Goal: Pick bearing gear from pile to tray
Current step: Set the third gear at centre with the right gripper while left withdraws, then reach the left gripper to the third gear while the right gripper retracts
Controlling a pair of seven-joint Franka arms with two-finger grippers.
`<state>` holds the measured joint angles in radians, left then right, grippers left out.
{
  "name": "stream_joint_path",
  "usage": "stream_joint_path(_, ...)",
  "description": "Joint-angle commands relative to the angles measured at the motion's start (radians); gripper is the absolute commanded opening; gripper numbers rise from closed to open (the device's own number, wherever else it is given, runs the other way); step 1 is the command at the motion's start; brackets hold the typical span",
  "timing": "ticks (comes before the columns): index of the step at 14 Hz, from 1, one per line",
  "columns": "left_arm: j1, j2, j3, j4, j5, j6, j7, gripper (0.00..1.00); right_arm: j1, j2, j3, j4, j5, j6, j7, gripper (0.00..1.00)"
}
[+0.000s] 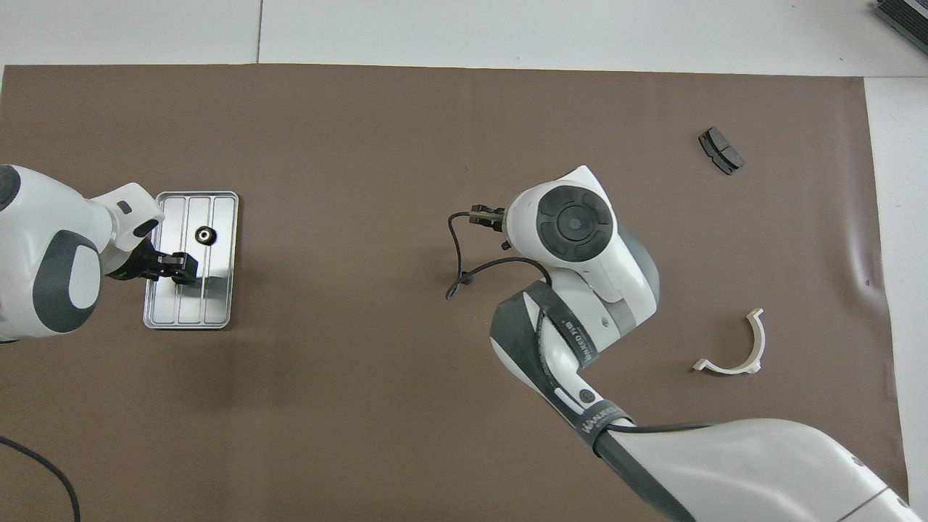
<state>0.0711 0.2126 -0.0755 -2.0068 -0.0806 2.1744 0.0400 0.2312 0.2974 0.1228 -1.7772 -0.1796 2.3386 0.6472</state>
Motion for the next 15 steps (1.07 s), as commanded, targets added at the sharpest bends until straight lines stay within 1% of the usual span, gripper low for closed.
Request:
stream_joint_path(1,-0.121,0.002,0.008,0.043,-0.019,0.007,-0.193,0.58,-0.079,-0.027,0.018,0.024,-0.015,-0.059,-0.104,1.00)
stream_joint_path(3,-0.212,0.024,0.010,0.084,-0.019,0.013,-0.334,0.54,-0.121,-0.041,0.018,0.044,-0.009,-0.105,-0.158,1.00)
stream_joint_path(6,-0.336,0.051,0.011,0.163,-0.021,0.010,-0.494,0.52,-0.168,-0.098,0.020,0.045,-0.001,-0.185,-0.228,1.00)
stream_joint_path(7,-0.371,0.074,0.011,0.202,-0.021,0.001,-0.538,0.51,-0.188,-0.115,0.021,0.048,0.002,-0.208,-0.253,1.00)
stream_joint_path(9,-0.433,0.137,0.011,0.291,-0.021,-0.002,-0.621,0.51,-0.210,-0.165,0.008,0.053,0.082,-0.267,-0.332,1.00)
stream_joint_path(11,-0.497,0.206,0.014,0.377,-0.018,-0.013,-0.692,0.51,-0.196,-0.217,-0.070,0.053,0.115,-0.350,-0.412,1.00)
stream_joint_path(13,-0.525,0.238,0.013,0.396,-0.018,0.005,-0.707,0.50,-0.188,-0.248,-0.121,0.065,0.118,-0.430,-0.481,1.00)
stream_joint_path(15,-0.542,0.281,0.013,0.430,-0.019,0.031,-0.715,0.50,-0.188,-0.254,-0.170,0.132,0.166,-0.565,-0.503,1.00)
